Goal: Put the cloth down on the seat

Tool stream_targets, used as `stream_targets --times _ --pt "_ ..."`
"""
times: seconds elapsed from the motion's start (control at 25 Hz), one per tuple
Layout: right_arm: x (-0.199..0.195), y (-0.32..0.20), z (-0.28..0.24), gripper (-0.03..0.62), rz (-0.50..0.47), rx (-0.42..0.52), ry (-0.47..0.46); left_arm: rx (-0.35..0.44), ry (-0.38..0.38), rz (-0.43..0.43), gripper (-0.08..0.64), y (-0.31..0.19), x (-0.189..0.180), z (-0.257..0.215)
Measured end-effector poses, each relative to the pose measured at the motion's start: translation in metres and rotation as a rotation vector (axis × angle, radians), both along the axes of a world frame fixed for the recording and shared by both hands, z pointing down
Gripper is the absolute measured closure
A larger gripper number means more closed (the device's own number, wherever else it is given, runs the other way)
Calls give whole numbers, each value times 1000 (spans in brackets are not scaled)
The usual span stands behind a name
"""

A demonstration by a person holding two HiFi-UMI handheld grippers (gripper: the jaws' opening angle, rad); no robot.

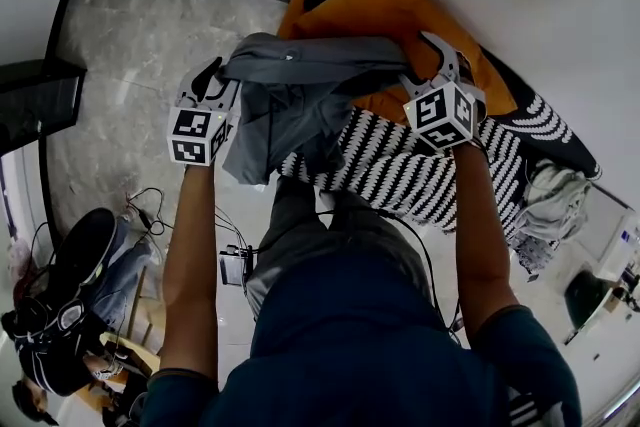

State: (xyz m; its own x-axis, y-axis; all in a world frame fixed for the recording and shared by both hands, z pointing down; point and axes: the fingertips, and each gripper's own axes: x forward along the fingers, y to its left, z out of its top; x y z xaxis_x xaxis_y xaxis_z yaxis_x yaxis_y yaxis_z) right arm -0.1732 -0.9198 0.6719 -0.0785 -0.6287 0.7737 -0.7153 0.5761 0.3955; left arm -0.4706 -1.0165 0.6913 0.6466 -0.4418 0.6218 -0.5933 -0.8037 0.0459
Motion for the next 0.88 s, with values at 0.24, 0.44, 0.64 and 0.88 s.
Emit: stream_targets --times 0.24,0.44,0.64,0.88 --pt "-4 18 -10 262 -12 -77 -140 13 6 -9 422 6 -6 -12" --pt "1 27 -13 262 -12 -135 -141 11 6 -17 422 10 -17 -23" --pt "14 31 -20 262 49 -112 -136 2 11 -37 422 18 -34 -34" --pt "1 30 -40 264 55 -42 -160 24 -8 -14 422 37 -40 -47"
